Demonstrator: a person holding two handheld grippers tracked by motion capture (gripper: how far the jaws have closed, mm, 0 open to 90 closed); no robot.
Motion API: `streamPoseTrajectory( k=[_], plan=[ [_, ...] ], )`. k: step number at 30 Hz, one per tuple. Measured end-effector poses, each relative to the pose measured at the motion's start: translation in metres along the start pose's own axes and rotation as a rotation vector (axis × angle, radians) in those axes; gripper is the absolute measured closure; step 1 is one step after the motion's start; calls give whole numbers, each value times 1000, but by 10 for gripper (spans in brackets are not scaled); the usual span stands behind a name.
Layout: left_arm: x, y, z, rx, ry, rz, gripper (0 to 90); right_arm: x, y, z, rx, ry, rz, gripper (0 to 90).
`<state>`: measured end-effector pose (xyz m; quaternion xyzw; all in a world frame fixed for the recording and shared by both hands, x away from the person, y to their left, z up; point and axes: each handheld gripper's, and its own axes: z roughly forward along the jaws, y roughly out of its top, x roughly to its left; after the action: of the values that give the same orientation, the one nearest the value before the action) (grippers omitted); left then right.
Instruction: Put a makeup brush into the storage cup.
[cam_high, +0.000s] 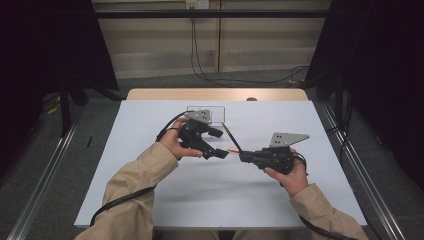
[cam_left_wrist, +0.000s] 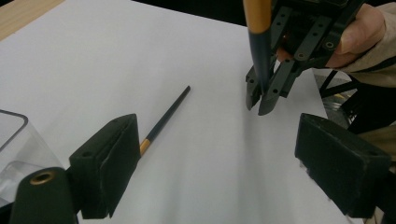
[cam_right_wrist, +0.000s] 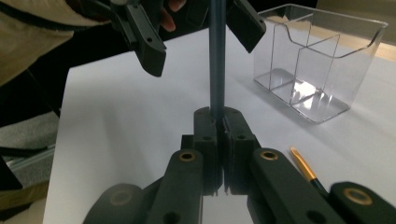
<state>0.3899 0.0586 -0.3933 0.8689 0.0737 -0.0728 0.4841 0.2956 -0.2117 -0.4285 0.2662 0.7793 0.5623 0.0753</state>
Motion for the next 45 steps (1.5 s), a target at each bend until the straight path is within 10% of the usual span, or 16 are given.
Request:
streamPoseTrajectory(
  k=[11, 30, 45],
  plan=[
    [0, 3, -1, -37, -3, -5, 158, 4, -3, 4, -63, -10, 7, 857],
    [-4, 7, -16, -259, -3, -24, 558, 3, -4, 9, -73, -42, 30, 856],
    [-9, 9, -9, -335, -40, -51, 796, 6, 0, 13, -83, -46, 31, 853]
  ],
)
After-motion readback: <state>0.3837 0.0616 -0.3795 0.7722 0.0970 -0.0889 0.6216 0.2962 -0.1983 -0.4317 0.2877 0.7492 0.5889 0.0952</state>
